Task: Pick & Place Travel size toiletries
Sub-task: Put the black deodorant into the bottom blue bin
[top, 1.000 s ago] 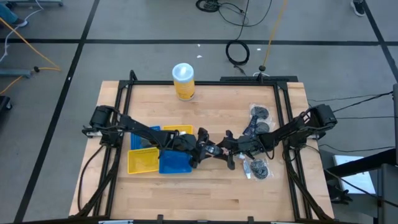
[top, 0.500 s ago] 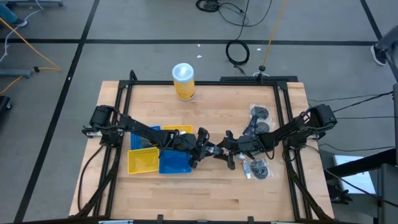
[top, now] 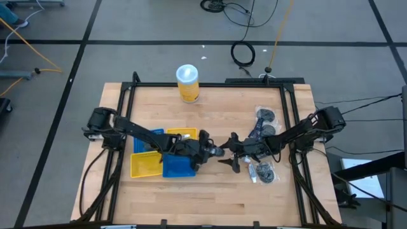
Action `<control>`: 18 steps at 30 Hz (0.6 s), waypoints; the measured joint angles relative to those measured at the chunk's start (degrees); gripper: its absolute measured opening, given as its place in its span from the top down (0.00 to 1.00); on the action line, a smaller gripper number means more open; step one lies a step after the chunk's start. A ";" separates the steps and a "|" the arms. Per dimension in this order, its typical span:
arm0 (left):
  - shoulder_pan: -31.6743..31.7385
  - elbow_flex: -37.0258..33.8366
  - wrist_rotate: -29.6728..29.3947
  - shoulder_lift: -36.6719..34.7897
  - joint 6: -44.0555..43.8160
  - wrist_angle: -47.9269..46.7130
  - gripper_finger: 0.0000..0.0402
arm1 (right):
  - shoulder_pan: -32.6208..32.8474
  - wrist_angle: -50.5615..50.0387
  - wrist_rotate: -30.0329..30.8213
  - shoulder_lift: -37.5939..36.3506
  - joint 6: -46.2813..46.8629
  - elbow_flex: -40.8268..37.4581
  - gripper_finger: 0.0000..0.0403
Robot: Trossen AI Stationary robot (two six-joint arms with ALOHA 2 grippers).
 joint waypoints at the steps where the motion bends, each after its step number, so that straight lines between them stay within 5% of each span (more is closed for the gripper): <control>1: -0.30 -0.04 -2.07 -1.43 0.09 -1.67 0.50 | 0.04 -0.53 1.17 -0.17 -0.55 -0.08 0.23; 7: -1.51 -0.01 -7.80 -13.38 -7.50 -19.13 0.52 | 0.12 0.38 4.09 -0.49 -1.89 -1.13 0.24; 13: -5.69 0.03 -1.01 -24.71 -27.72 -36.46 0.48 | 0.12 2.25 4.03 -0.42 -2.07 -1.92 0.24; 18: -11.36 -0.19 1.75 -26.42 -42.68 -43.62 0.50 | 0.12 2.74 4.01 -0.42 -2.11 -1.97 0.25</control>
